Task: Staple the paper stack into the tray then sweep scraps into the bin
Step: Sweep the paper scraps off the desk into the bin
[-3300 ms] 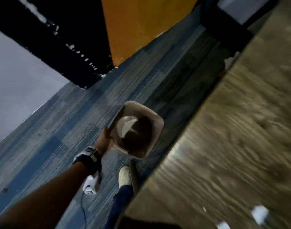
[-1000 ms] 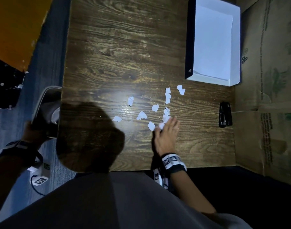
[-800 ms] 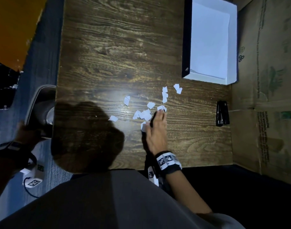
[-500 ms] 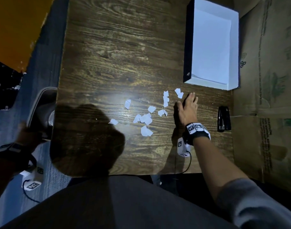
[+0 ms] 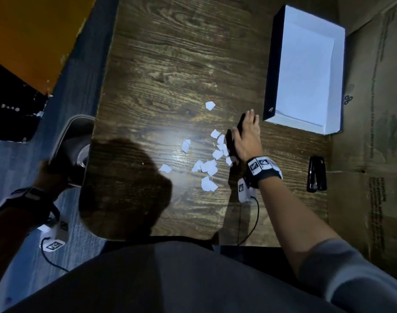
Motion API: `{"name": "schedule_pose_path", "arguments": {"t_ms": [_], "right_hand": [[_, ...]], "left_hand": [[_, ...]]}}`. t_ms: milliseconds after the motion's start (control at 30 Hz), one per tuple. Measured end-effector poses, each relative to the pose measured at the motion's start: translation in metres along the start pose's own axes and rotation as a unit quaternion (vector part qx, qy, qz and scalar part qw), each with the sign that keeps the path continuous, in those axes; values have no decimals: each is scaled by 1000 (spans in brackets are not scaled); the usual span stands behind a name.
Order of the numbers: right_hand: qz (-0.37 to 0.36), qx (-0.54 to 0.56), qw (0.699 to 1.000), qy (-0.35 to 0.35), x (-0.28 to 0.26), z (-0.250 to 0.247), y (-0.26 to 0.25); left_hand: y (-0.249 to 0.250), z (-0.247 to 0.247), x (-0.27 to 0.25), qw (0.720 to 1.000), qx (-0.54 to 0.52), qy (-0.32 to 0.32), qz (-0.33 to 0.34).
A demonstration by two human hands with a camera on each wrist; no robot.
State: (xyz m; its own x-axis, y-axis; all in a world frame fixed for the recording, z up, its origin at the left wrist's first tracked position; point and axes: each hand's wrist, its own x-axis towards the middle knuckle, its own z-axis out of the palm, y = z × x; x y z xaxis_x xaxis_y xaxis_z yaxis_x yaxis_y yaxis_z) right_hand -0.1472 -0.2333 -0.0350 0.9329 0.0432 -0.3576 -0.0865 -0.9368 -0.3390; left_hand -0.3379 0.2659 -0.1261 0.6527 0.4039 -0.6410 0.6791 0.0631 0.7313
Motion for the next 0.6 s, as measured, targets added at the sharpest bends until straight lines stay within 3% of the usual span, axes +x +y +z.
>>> {"name": "schedule_pose_path", "arguments": {"t_ms": [100,200,333,467,600], "right_hand": [[0,1,999,-39,9,1,-31],[-95,-20,991,-94,-32,30,-68],[-183,10,968,-169,-60,35,-76],[-153,1,985,-86,-11,4,-68],[-111,-123,979,-116,43,-11,-64]], "left_hand": [[22,11,-15,1000,-2,-2,-3],[14,1,-7,1000,1,17,11],[-10,-12,9,999,28,21,25],[-27,-14,19,999,26,19,9],[9,4,-4,999,30,-11,26]]}}
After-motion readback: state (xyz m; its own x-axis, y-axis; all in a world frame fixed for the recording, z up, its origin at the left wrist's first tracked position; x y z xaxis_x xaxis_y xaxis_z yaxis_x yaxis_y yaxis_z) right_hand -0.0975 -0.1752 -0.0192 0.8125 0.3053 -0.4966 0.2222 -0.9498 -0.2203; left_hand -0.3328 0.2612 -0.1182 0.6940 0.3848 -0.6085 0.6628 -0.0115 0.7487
